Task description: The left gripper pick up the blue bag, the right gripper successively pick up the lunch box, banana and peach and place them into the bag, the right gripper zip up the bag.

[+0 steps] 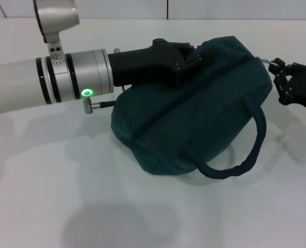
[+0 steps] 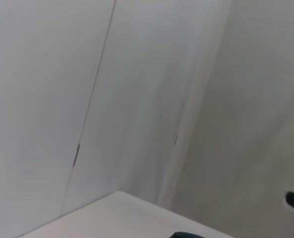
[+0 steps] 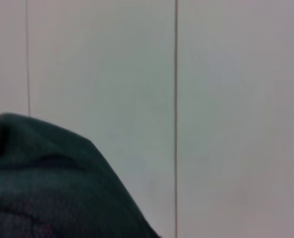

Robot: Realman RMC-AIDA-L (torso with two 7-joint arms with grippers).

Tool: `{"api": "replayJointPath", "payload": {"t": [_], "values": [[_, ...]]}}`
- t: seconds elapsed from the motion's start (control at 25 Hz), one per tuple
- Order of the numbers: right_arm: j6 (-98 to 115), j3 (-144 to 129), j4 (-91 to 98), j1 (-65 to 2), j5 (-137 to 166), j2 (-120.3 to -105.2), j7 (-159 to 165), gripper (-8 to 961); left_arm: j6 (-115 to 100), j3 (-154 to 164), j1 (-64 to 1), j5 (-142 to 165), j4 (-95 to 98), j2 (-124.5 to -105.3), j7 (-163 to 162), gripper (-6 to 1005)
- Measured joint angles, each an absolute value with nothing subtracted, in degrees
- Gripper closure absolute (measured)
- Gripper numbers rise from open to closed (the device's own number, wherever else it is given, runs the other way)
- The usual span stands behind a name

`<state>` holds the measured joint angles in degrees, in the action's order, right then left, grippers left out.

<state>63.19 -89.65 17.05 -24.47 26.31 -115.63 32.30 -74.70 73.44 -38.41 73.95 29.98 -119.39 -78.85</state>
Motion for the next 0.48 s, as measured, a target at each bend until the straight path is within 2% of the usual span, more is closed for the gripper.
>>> {"api": "replayJointPath", "payload": {"t": [0.28, 0.48], "values": [[63.25, -90.19, 18.07, -24.32, 26.73, -115.47, 36.26, 913, -74.26, 71.11, -37.68, 72.19, 29.16, -119.82, -78.49, 865], [65.7, -90.26, 18.4, -24.09, 27.83, -114.06, 42.68, 912, -73.75, 70.6, -37.24, 70.61, 27.01, -119.88, -78.02, 830]]}}
